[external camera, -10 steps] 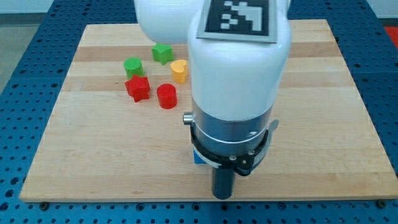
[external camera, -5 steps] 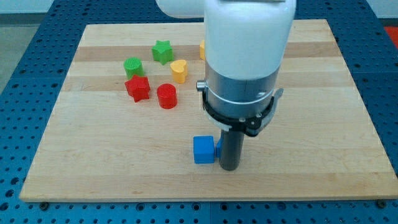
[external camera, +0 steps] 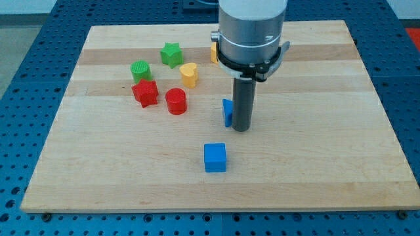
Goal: Push the triangle close to the hexagon
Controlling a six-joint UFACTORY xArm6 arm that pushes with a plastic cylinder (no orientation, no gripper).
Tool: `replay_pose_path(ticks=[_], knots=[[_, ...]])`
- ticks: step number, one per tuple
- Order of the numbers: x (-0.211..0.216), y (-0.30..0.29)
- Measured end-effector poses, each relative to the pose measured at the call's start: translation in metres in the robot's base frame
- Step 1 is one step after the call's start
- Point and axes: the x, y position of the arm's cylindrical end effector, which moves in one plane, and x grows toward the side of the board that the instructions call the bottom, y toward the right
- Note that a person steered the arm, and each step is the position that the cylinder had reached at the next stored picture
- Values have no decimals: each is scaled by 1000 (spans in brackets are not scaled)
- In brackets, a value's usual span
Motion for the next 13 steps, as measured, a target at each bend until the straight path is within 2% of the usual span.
replay_pose_path(ticks=[4, 6, 8, 13], knots=[[3, -51], [-21, -40], [-23, -14], [-42, -13]])
